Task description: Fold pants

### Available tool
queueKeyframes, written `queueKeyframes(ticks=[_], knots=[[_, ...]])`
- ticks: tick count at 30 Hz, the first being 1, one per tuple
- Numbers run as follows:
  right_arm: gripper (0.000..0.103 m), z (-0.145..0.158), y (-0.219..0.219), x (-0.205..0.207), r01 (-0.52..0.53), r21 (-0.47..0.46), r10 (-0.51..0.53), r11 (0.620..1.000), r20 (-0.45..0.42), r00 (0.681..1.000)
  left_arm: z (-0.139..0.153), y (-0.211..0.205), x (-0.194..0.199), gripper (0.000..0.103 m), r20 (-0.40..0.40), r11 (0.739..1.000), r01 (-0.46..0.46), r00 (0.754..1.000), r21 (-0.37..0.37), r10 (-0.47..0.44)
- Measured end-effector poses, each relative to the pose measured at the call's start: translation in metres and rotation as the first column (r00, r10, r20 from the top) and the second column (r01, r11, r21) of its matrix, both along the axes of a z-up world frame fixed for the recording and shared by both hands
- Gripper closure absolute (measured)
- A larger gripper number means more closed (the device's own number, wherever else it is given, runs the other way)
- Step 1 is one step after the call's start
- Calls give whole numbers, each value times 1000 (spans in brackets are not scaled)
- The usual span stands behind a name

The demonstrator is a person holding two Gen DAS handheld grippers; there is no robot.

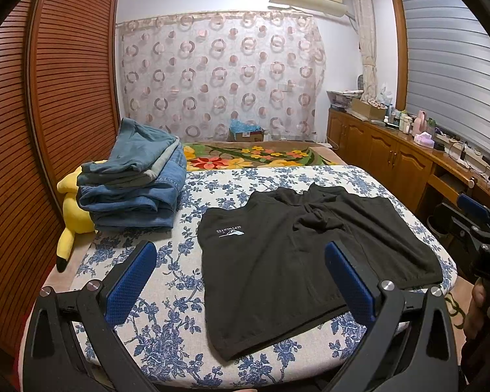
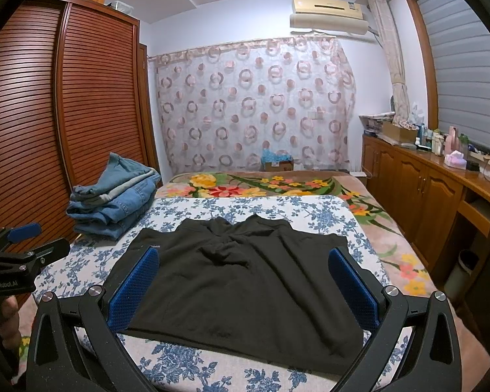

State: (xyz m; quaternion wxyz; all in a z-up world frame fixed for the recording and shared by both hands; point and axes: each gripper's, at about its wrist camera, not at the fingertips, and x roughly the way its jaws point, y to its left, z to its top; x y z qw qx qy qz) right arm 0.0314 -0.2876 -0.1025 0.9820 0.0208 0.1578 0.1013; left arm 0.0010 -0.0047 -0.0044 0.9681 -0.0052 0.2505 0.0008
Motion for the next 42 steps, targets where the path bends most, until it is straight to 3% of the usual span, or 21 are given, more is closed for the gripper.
queueKeyframes(ticks=[42], knots=[[0, 0, 0, 0, 0, 8, 0, 1000, -1, 1000, 3, -9, -1, 0, 8, 1000, 2, 1000, 1, -2]])
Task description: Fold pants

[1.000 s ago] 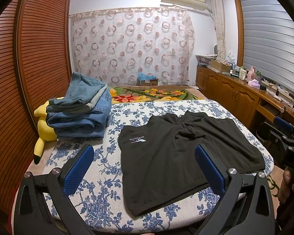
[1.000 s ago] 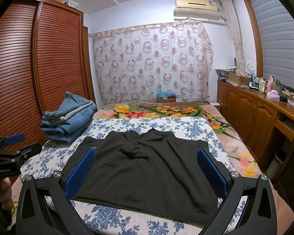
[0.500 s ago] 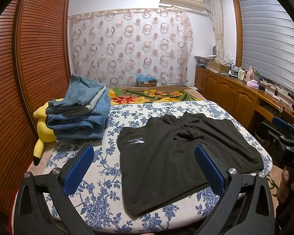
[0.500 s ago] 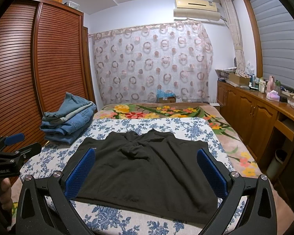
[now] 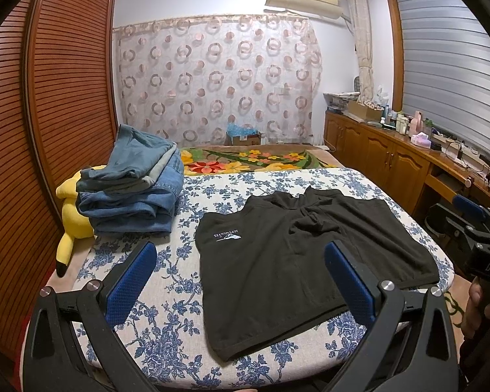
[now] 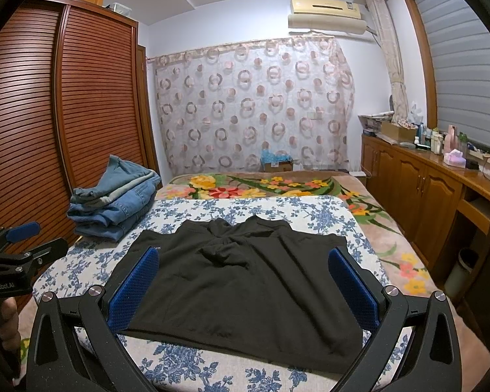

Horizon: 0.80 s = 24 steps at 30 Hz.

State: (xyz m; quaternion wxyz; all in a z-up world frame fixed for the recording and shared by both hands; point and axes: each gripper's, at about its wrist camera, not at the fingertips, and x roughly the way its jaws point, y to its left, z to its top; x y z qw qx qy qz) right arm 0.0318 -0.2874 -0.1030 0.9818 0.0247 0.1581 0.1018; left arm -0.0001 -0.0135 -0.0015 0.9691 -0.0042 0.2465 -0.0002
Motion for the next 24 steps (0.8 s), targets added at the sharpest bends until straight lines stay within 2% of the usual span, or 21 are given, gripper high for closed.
queueKeyframes(ticks=[9, 11, 24], knots=[[0, 0, 0, 1, 0, 3, 0, 1000, -2, 1000, 6, -5, 0, 0, -2, 1000, 4, 1000, -1, -4], [0, -2, -1, 1, -1, 3, 1, 1000, -6, 1000, 17, -7, -5, 0, -10, 1000, 12, 1000, -2, -12], [0, -6, -8, 9, 9, -3, -9, 1000, -28, 1000, -7, -4, 22, 0, -58, 999, 45, 997, 1, -45]])
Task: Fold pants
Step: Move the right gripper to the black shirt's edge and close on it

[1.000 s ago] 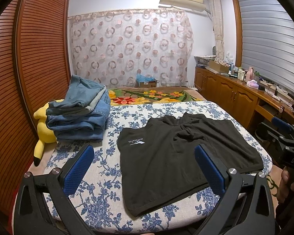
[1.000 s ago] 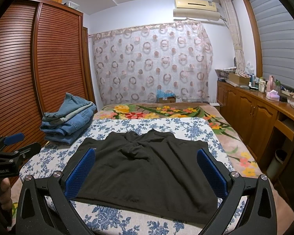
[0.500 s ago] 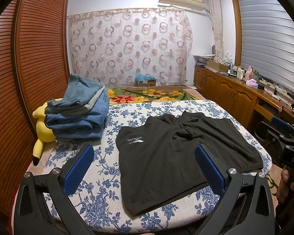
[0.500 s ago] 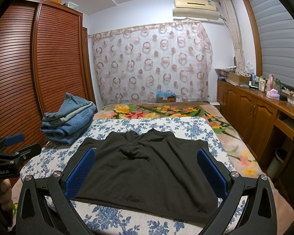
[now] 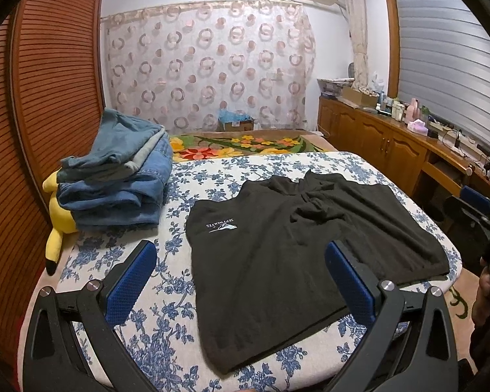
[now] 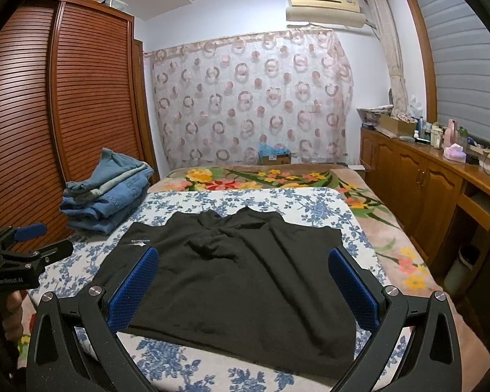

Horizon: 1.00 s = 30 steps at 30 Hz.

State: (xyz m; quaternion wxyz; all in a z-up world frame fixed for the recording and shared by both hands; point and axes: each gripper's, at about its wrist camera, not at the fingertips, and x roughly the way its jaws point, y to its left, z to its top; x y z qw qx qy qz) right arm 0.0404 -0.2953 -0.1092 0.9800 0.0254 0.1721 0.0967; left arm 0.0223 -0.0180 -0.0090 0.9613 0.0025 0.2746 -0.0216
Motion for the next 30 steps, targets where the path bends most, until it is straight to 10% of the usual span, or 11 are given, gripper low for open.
queueKeyframes(ticks=[30], knots=[[8, 9, -8, 24, 14, -85, -23, 996, -116, 993, -34, -30, 60, 0, -132, 979, 205, 970, -4, -203]])
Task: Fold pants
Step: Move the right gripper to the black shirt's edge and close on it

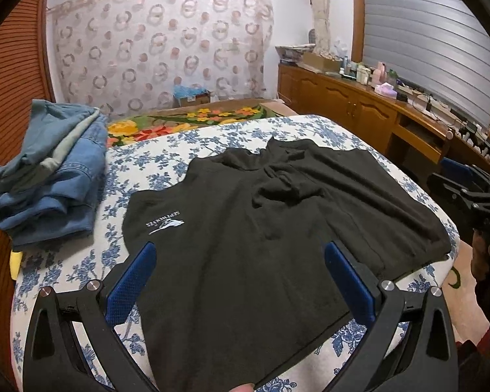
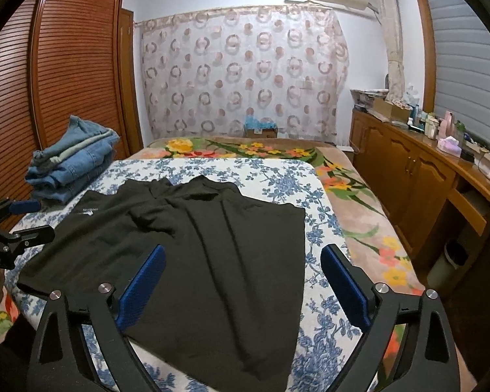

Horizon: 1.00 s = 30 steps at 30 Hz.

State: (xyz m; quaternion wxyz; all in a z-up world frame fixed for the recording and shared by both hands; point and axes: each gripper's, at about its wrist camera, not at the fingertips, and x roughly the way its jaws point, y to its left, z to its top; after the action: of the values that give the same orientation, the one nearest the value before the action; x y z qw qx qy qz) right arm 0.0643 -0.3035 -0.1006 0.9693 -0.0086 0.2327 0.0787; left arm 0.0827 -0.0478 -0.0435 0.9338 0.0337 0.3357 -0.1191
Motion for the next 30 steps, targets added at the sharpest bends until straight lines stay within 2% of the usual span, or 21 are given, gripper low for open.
queueKeyframes(ticks=[7, 13, 15, 17, 18, 24, 30], knots=[[17, 3, -19, 24, -18, -20, 17, 1000, -55, 998, -5, -5, 8, 0, -32, 1000, 17, 999, -2, -17], [38, 4, -33, 54, -22, -42, 17, 999, -128, 992, -15, -9, 19, 0, -66, 1000, 30, 997, -3, -30], [50, 3, -36, 66, -28, -26, 23, 999, -162, 986, -19, -9, 22, 0, -82, 1000, 29, 996, 4, -29], [55, 3, -41, 78, -26, -3, 25, 1000, -193, 981, -25, -8, 24, 0, -100, 1000, 26, 995, 9, -25], [61, 3, -45, 85, -22, 7, 23, 1000, -210, 977, -27, -8, 25, 0, -107, 1000, 26, 994, 9, -25], [71, 8, -60, 108, 3, 52, 12, 999, -278, 961, -38, -7, 27, 0, -140, 999, 27, 990, 16, -25], [74, 13, -65, 117, 2, 85, 25, 996, -320, 947, -46, -8, 31, 0, -162, 999, 29, 986, 15, -27]])
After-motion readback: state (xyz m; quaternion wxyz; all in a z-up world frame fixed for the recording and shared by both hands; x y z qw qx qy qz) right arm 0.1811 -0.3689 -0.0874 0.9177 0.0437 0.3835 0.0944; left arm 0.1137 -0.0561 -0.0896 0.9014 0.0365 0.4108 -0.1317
